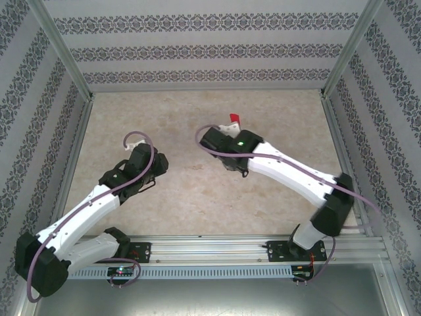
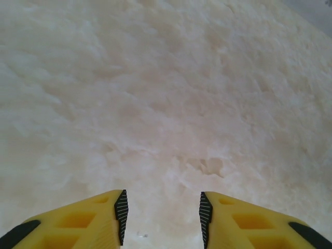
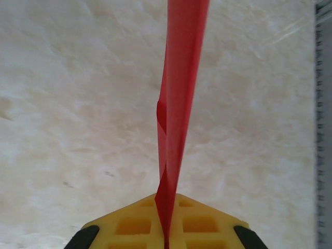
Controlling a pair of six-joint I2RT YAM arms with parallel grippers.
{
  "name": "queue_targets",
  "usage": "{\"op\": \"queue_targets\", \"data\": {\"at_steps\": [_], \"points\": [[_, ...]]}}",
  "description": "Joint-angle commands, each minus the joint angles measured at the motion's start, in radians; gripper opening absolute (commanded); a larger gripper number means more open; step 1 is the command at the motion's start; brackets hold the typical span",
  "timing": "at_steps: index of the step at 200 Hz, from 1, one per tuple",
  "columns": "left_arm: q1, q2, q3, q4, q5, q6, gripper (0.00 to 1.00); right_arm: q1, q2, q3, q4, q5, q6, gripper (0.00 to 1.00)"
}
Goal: Fold a paper plane with a square sheet of paper (pick it up from the middle)
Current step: Turn over the paper at the center of the table, then move the paper to the center of the table.
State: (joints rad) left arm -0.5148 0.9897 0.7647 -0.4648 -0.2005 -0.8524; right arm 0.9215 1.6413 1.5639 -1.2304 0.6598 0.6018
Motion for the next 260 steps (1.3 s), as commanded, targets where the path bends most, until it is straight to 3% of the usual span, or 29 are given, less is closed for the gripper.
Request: {"op": "queue_targets", "data": {"at_steps": [1, 32, 92, 114, 132, 172, 189, 214, 240, 260], "points": [[0.012, -0.057, -0.027, -0.068, -0.121, -0.059, 0.49, 0.024, 0.143, 0.064, -0.186, 0.074, 0.026, 0.10], [0.014, -0.131, -0.055, -0.087, -0.153, -0.062, 0.52, 0.066, 0.339, 0.151, -0.164, -0.034, 0.011, 0.13], [0.018, -0.183, -0.073, -0.097, -0.157, -0.041, 0.55, 0.096, 0.531, 0.269, 0.049, -0.431, -0.048, 0.27], [0.019, -0.186, -0.069, -0.106, -0.161, -0.037, 0.55, 0.091, 0.447, 0.188, 0.222, -0.611, -0.051, 0.35], [0.020, -0.190, -0.069, -0.103, -0.163, -0.031, 0.56, 0.064, 0.314, 0.046, 0.414, -0.724, -0.014, 0.48], [0.021, -0.189, -0.064, -0.100, -0.159, -0.021, 0.57, -0.073, 0.045, -0.343, 0.821, -0.927, 0.113, 0.53], [0.021, -0.189, -0.064, -0.096, -0.148, -0.019, 0.57, -0.123, -0.024, -0.494, 0.992, -0.988, 0.205, 0.50], [0.021, -0.175, -0.069, -0.074, -0.107, -0.007, 0.58, -0.147, -0.035, -0.625, 1.162, -1.054, 0.292, 0.36], [0.021, -0.148, -0.059, -0.068, -0.042, 0.000, 0.59, -0.135, 0.046, -0.641, 1.249, -1.117, 0.330, 0.27], [0.021, -0.125, -0.061, -0.044, 0.026, 0.012, 0.59, -0.123, 0.125, -0.614, 1.226, -1.064, 0.354, 0.25]]}}
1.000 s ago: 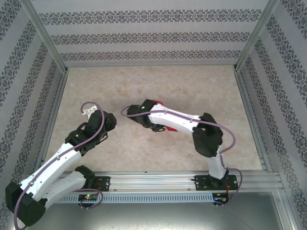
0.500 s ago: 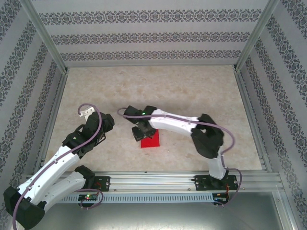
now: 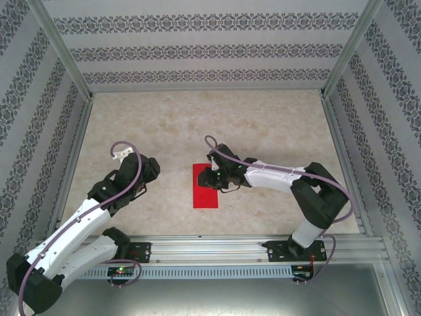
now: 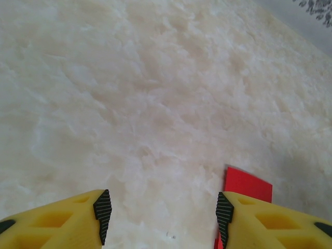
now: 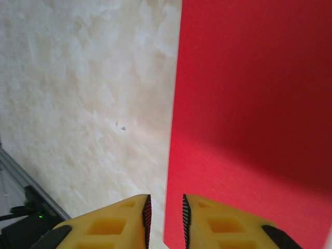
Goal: Fold a paper plane with a square sheet of paper (pick it up from the middle)
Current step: Move the paper to the center of the table, then third fold the triangle at the center of the table.
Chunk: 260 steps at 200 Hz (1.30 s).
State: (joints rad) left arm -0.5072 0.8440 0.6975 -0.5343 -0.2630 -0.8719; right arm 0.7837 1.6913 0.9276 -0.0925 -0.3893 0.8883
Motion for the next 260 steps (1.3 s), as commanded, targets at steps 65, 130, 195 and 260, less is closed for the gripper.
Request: {"op": "queue_targets", "data": {"at_steps": [65, 130, 195, 260], "points": [[0.013, 0.212, 0.046, 0.124, 0.315, 0.095, 0.54, -0.010, 0.209, 0.071, 0.039, 0.128, 0.044, 0.22], [0.015, 0.437, 0.120, 0.185, 0.443, 0.094, 0.39, -0.059, 0.153, 0.122, 0.033, -0.054, -0.209, 0.23], [0.030, 0.699, 0.265, 0.271, 0.603, 0.105, 0.28, -0.137, -0.153, -0.051, -0.107, 0.125, -0.162, 0.35], [0.030, 0.935, 0.410, 0.273, 0.678, 0.131, 0.20, -0.174, -0.149, -0.213, 0.105, 0.006, -0.014, 0.46]]}}
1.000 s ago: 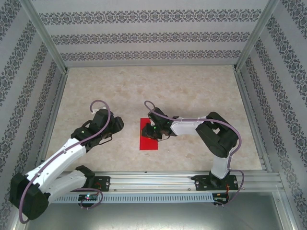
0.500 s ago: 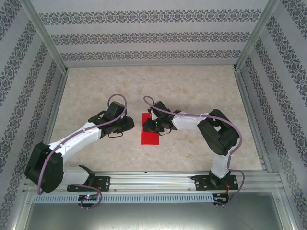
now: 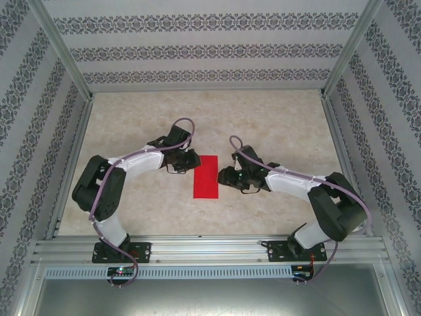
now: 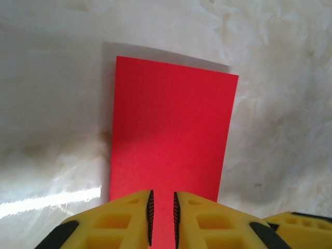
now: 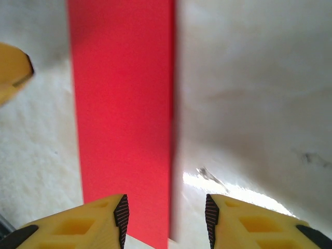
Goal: Fold a paper plane with a square sheet of paper (pick it up from the middle)
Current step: Third fold the triangle at the center of the table.
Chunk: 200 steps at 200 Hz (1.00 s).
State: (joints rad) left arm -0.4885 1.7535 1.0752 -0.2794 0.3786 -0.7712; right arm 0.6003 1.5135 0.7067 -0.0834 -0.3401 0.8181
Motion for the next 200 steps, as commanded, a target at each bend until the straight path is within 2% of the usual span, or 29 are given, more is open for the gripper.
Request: {"op": "queue_targets", "data": {"at_steps": [1, 54, 100, 174, 200], "points": [[0.011, 0.026, 0.033, 0.020, 0.036, 0.030, 0.20, 0.010, 0.031, 0.009, 0.097, -0.043, 0.058, 0.47], [0.011, 0.106, 0.052, 0.041, 0.064, 0.028, 0.19, 0.010, 0.126, 0.039, 0.164, -0.094, 0.085, 0.48], [0.011, 0.117, 0.037, 0.044, 0.043, 0.026, 0.19, 0.012, 0.195, 0.038, 0.277, -0.159, 0.134, 0.47], [0.011, 0.129, 0.004, 0.065, 0.043, 0.022, 0.19, 0.007, 0.255, 0.045, 0.368, -0.179, 0.160, 0.47], [0.011, 0.130, -0.001, 0.070, 0.054, 0.020, 0.19, -0.003, 0.269, 0.040, 0.416, -0.201, 0.164, 0.43]]}}
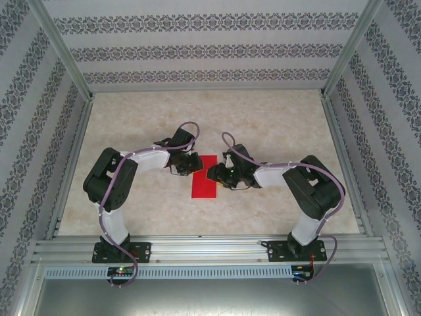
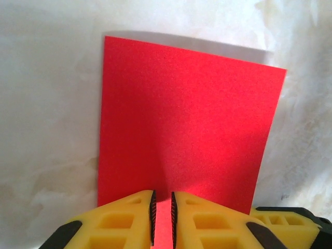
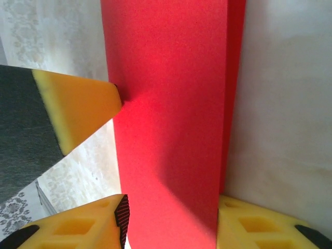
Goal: Fold a paper plane with a square sheet of paper (pick it up from the middle)
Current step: Third fold the triangle at the center of the table.
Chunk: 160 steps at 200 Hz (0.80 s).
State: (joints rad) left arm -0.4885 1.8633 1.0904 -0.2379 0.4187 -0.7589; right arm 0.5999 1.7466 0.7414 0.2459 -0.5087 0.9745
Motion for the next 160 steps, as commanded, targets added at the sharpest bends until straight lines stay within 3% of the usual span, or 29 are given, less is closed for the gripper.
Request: {"op": "queue_targets", "data": {"at_steps": [1, 84, 138, 160], "points": [[0.011, 0.019, -0.016, 0.029, 0.014, 0.008, 0.19, -0.003, 0.035, 0.006, 0.087, -0.033, 0.007, 0.42], [0.011, -0.009, -0.036, 0.025, 0.014, 0.013, 0.19, -0.020, 0.030, -0.015, 0.111, -0.029, -0.009, 0.26], [0.013, -0.012, -0.069, 0.049, 0.001, -0.016, 0.17, -0.013, 0.091, -0.056, 0.306, -0.092, 0.017, 0.31], [0.014, -0.016, -0.099, 0.107, 0.007, -0.047, 0.17, -0.014, 0.118, -0.060, 0.302, -0.093, 0.009, 0.34]]}}
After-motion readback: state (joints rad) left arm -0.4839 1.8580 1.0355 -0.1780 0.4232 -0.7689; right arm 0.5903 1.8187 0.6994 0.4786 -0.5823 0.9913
